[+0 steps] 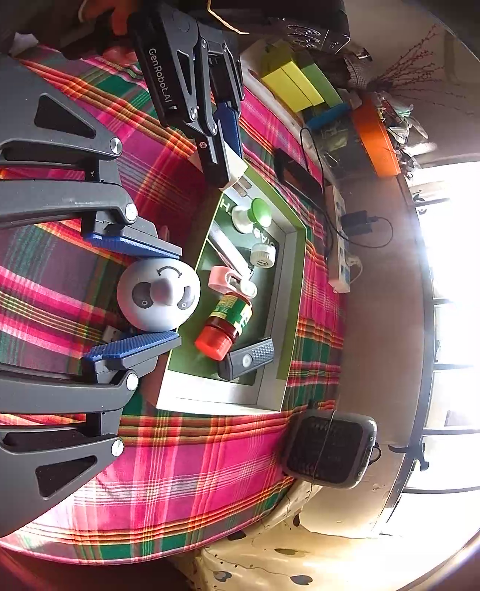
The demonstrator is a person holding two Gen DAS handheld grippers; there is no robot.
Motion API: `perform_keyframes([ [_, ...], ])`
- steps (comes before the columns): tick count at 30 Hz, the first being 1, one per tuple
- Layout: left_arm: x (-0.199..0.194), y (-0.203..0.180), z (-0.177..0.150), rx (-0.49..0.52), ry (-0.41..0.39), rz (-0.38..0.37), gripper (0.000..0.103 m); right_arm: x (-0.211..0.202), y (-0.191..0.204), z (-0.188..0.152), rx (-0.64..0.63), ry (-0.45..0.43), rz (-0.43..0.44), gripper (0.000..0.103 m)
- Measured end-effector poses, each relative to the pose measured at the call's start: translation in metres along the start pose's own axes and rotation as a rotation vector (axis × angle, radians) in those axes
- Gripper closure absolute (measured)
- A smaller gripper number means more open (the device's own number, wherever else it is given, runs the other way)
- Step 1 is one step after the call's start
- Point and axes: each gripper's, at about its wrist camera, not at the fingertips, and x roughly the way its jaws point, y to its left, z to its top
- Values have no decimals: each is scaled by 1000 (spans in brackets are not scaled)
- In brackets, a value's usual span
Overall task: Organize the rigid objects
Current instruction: 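Lift the white charger toward the tray with the left gripper while the right holds the toy, then carry the white charger and face-shaped toy over the green tray with both grippers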
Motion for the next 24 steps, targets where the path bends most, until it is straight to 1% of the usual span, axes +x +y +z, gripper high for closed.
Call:
perform_keyframes([
  [8, 15, 1, 23, 8, 1, -23, 71, 13, -11, 15, 33, 16, 13, 62],
  [13, 27, 1, 32, 9, 6, -43, 71, 23, -17, 22, 40, 41, 33, 62],
  [24, 56, 0, 40, 7, 42, -50, 71, 50, -27, 34, 69, 92, 93, 62],
])
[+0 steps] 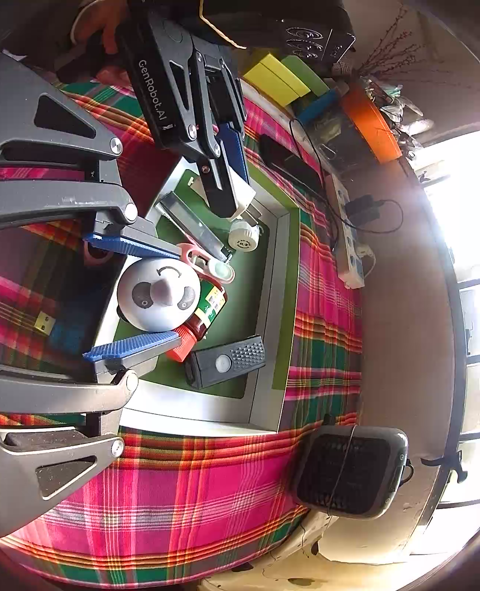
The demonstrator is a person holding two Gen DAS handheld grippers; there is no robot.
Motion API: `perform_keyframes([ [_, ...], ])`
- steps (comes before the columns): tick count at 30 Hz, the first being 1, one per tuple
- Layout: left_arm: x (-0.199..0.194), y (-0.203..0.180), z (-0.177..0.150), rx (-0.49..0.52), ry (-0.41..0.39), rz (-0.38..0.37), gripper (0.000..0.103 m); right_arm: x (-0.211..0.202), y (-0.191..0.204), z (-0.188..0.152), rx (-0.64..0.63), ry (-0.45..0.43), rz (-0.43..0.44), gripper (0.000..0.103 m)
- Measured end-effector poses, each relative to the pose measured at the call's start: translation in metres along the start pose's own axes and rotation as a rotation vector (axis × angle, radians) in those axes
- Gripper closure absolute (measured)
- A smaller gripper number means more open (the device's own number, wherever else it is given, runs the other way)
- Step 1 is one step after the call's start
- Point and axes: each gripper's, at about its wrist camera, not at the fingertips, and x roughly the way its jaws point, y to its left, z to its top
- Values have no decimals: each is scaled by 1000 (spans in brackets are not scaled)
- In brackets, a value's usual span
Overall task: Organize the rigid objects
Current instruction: 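Carry the white charger and face-shaped toy over the green tray with both grippers, then lower and open both grippers to set the charger and toy in the tray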
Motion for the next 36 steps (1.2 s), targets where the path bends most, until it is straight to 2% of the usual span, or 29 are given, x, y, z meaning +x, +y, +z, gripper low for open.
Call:
perform_keyframes([
  [9, 15, 3, 1, 3, 22, 18, 71, 13, -8, 1, 2, 18, -11, 63],
  [15, 18, 0, 1, 25, 13, 37, 71, 19, -11, 0, -9, 23, -54, 63],
  [27, 19, -1, 2, 31, 15, 41, 70, 21, -12, 1, -9, 29, -63, 63],
  [36, 17, -4, -1, 40, 17, 52, 66, 16, -8, -1, -24, 11, -73, 63],
])
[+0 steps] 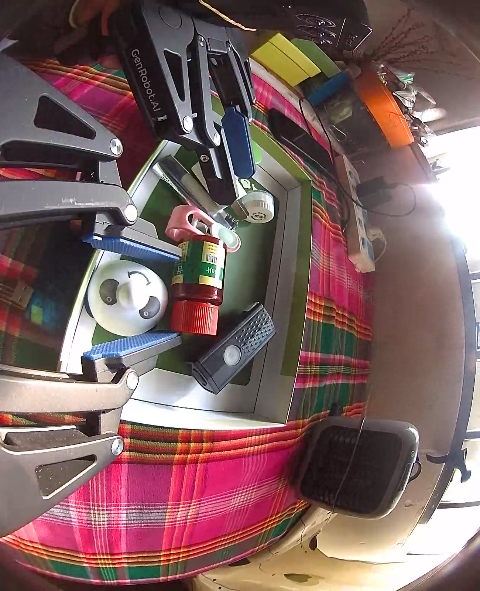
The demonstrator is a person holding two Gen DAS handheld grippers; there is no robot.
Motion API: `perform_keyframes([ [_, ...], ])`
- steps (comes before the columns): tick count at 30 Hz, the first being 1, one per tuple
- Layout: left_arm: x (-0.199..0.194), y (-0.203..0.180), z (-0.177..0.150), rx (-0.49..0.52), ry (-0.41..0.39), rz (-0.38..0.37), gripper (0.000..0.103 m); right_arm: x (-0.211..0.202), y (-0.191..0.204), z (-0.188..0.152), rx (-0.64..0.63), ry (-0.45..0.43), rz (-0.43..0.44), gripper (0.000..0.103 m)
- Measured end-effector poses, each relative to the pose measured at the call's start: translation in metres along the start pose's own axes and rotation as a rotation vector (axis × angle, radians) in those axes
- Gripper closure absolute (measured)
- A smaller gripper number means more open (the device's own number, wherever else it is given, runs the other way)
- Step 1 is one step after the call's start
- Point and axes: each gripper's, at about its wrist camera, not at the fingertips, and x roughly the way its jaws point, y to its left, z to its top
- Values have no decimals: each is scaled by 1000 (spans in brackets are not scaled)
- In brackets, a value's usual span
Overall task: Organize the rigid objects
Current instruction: 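Lower and open both grippers to set the charger and toy in the tray, then withdraw both open grippers from the tray back over the cloth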
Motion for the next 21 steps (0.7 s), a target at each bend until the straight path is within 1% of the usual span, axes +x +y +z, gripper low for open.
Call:
perform_keyframes([
  [3, -2, -1, -2, -2, 0, 1, 63, -1, -1, -1, 10, -1, -2, 63],
  [5, -3, -1, -4, -5, -1, 0, 60, -2, -1, -2, 13, 0, 1, 60],
  [8, -5, 0, -5, -9, -1, 3, 60, -4, -2, -5, 20, -5, -9, 58],
  [17, -18, -1, -14, -20, -19, 16, 59, -16, -3, -11, 44, -29, -8, 57],
  [21, -26, -3, -18, -16, -34, 41, 58, -22, -2, -14, 45, -41, -11, 57],
])
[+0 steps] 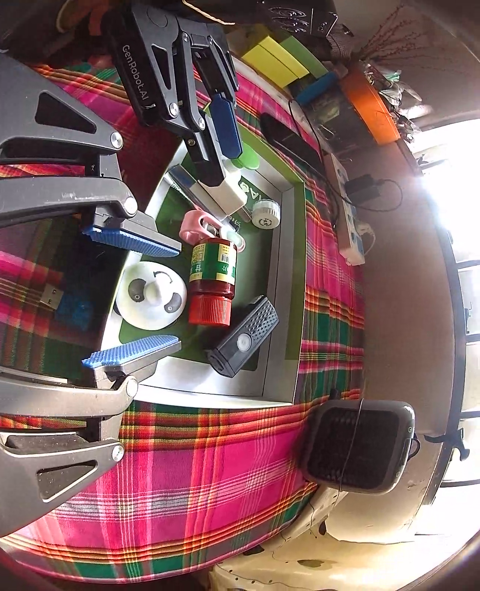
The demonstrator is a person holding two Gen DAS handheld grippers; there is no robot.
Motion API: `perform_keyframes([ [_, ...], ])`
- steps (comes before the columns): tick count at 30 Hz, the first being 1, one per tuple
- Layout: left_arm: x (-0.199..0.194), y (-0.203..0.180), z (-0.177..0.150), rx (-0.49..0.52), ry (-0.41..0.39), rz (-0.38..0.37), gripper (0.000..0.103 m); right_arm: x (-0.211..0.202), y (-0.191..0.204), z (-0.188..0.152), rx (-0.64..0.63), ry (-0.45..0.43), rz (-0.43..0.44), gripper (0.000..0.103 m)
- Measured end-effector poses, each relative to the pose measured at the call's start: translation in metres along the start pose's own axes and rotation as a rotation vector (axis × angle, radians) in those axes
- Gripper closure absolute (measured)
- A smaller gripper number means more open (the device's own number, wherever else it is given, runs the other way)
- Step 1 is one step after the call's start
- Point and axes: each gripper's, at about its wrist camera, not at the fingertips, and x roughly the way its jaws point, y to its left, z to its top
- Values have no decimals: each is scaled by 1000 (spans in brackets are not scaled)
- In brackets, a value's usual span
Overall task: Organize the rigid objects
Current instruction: 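Withdraw both open grippers from the tray back over the cloth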
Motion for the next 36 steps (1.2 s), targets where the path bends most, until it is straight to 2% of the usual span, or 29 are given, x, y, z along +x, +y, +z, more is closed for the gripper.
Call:
perform_keyframes([
  [10, -22, -4, -9, -2, -39, 17, 58, -17, 1, -8, 8, -30, 12, 57],
  [22, -41, -11, -29, -22, -51, -18, 55, -42, -4, -24, 11, -68, 13, 57],
  [28, -43, -6, -44, -53, -39, -50, 55, -40, -10, -37, 9, -43, -6, 57],
  [36, -42, 2, -59, -90, -14, -79, 55, -32, -11, -50, 12, -5, 21, 57],
])
